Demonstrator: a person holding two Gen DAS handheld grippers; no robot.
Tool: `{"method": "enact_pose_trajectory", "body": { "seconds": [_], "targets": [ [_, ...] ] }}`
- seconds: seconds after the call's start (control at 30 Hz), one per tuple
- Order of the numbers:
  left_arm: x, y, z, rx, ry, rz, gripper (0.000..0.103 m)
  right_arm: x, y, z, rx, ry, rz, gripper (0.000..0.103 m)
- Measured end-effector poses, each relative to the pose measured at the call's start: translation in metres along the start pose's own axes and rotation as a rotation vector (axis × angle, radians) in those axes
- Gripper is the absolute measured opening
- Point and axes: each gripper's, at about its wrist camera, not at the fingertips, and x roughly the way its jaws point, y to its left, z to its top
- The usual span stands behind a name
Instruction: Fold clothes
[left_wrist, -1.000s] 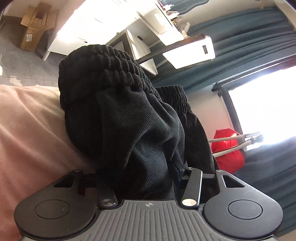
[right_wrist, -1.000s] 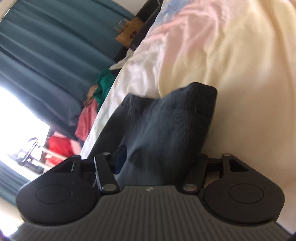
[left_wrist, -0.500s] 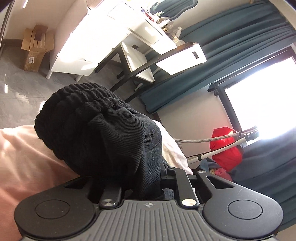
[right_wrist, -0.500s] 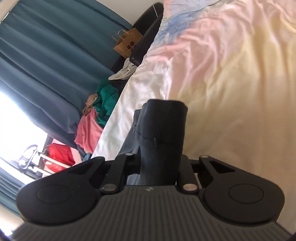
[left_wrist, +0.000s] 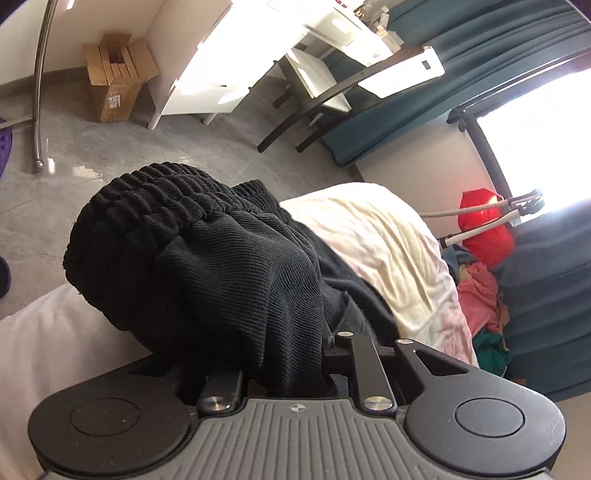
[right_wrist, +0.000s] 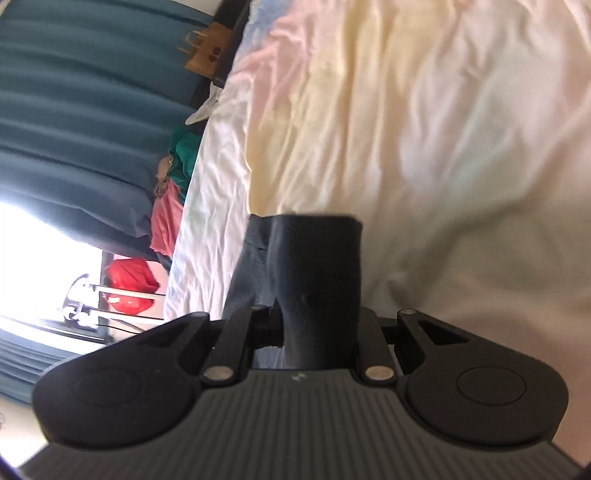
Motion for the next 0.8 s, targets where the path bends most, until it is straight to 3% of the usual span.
{"method": "enact_pose_trajectory", "body": {
  "seconds": [0.17,0.33,0.53,0.67,0.8],
  "targets": [
    [0.015,0.055,-0.018,-0.069,0.031,-0.093,0.022,0.005,-0.017,-0.001,0.025,0.023,-0.018,0.019],
    [-0.007,0.067,-0.032,0.027,0.026,-0.160,0.032,0.002,-0.012,-0.005,-0.044,0.009,-0.024,0.019],
    [-0.050,0.059,-0.044,0.203,0.001,-0.064,0.040,0.001,-0.007,-0.004,-0.081,-0.003,-0.034,0.019],
    [-0.080,0.027,-0.044,0.339,-0.045,0.014,0.049,-0.003,-0.001,-0.006,-0.102,-0.017,-0.028,0.019],
    [-0.094,-0.024,-0.065,0.572,-0.105,0.201,0.056,-0.007,0.006,-0.009,-0.141,-0.035,-0.029,0.019]
  ]
}}
